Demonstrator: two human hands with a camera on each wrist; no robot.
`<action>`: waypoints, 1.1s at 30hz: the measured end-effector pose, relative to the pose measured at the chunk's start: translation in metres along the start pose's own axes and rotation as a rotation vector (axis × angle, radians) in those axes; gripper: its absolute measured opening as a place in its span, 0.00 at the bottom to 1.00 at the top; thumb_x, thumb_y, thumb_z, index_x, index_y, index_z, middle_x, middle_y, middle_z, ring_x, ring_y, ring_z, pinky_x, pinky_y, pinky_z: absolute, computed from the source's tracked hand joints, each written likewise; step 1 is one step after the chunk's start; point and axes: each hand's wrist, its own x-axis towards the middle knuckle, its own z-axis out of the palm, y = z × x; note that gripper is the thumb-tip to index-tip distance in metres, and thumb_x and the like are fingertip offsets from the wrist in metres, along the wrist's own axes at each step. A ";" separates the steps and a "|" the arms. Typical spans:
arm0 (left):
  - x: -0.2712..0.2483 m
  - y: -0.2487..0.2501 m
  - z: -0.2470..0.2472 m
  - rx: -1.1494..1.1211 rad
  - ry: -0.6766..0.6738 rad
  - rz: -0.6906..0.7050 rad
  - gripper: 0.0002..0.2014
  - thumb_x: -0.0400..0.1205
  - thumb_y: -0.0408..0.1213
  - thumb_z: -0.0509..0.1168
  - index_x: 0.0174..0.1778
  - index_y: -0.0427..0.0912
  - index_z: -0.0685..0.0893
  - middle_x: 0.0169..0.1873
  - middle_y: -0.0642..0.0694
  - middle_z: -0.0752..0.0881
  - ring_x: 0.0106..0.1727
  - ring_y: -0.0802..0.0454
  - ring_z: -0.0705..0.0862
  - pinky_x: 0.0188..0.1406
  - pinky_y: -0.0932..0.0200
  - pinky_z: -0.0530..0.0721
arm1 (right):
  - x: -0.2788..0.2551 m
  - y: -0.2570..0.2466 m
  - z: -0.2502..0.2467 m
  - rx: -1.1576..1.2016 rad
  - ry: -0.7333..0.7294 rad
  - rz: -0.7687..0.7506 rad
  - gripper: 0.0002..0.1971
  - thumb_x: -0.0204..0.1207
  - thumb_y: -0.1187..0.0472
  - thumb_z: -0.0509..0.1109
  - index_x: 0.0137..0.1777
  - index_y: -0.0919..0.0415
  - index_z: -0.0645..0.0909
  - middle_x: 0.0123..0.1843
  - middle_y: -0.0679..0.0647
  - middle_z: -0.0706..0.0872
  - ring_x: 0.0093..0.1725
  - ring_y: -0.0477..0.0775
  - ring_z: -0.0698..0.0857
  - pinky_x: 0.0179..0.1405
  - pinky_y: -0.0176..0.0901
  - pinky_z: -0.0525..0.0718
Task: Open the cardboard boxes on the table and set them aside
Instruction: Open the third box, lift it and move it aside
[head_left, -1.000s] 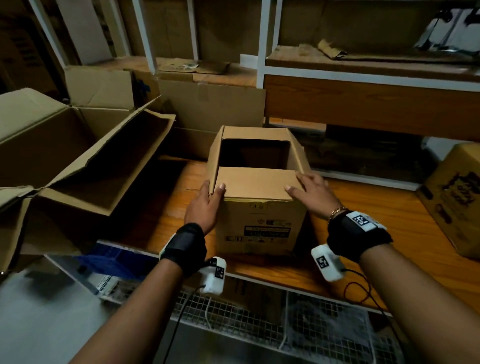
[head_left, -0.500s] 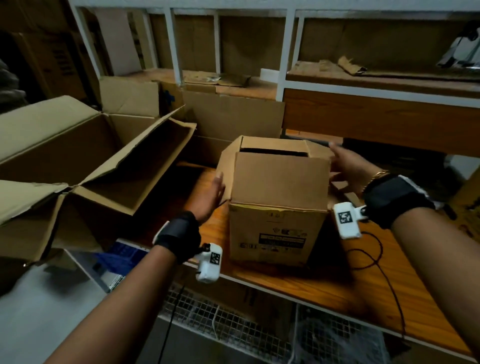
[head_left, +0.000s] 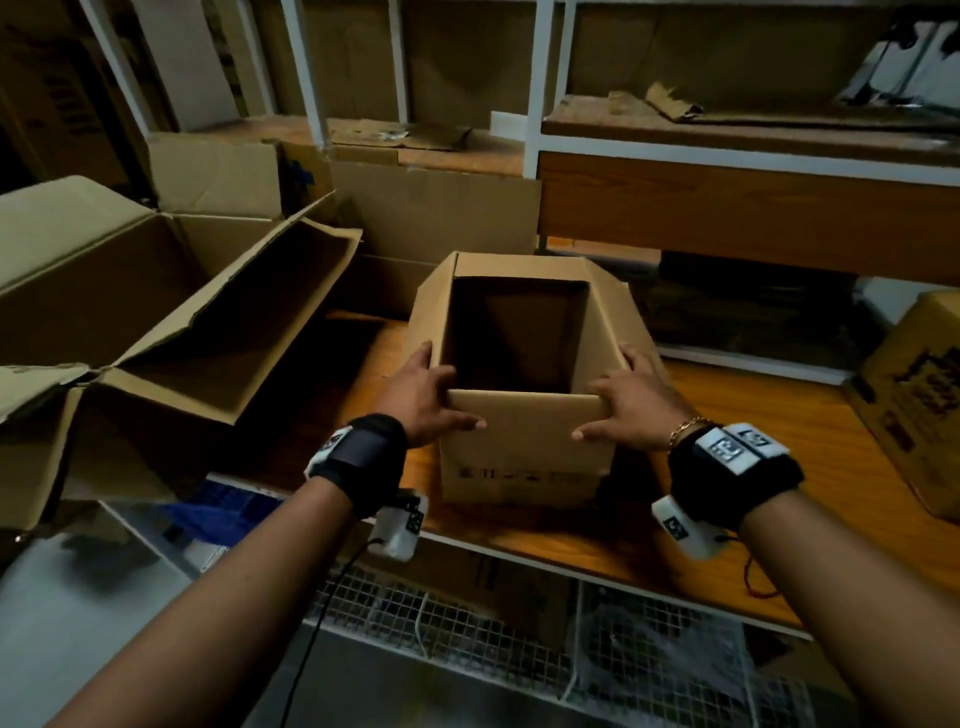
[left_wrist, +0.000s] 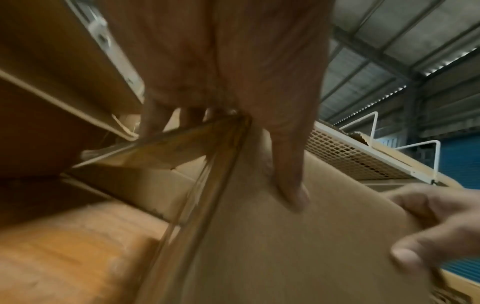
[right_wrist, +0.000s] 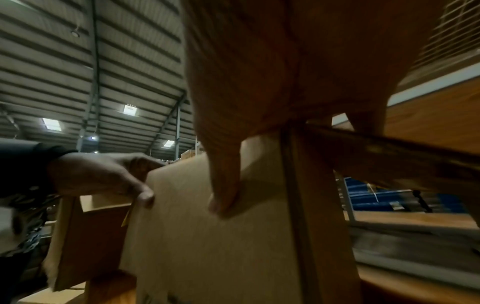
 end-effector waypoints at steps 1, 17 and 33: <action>-0.003 0.002 0.002 0.016 0.026 0.002 0.36 0.68 0.61 0.76 0.70 0.49 0.78 0.85 0.47 0.50 0.82 0.41 0.60 0.79 0.47 0.65 | -0.004 -0.003 0.004 0.019 0.049 0.014 0.31 0.68 0.36 0.75 0.70 0.46 0.79 0.79 0.49 0.72 0.86 0.58 0.47 0.76 0.64 0.67; 0.003 0.002 -0.057 0.375 -0.243 0.126 0.27 0.83 0.53 0.61 0.80 0.60 0.66 0.83 0.53 0.60 0.85 0.46 0.52 0.82 0.34 0.48 | -0.017 -0.027 -0.008 0.212 0.101 -0.242 0.17 0.83 0.47 0.55 0.63 0.40 0.82 0.61 0.39 0.81 0.58 0.45 0.67 0.50 0.49 0.73; -0.007 0.005 -0.014 0.168 -0.162 0.192 0.35 0.79 0.73 0.33 0.55 0.61 0.83 0.57 0.54 0.85 0.68 0.50 0.73 0.76 0.46 0.53 | 0.009 -0.024 -0.004 -0.005 0.089 -0.226 0.33 0.63 0.19 0.58 0.61 0.38 0.74 0.61 0.45 0.77 0.63 0.51 0.73 0.65 0.53 0.66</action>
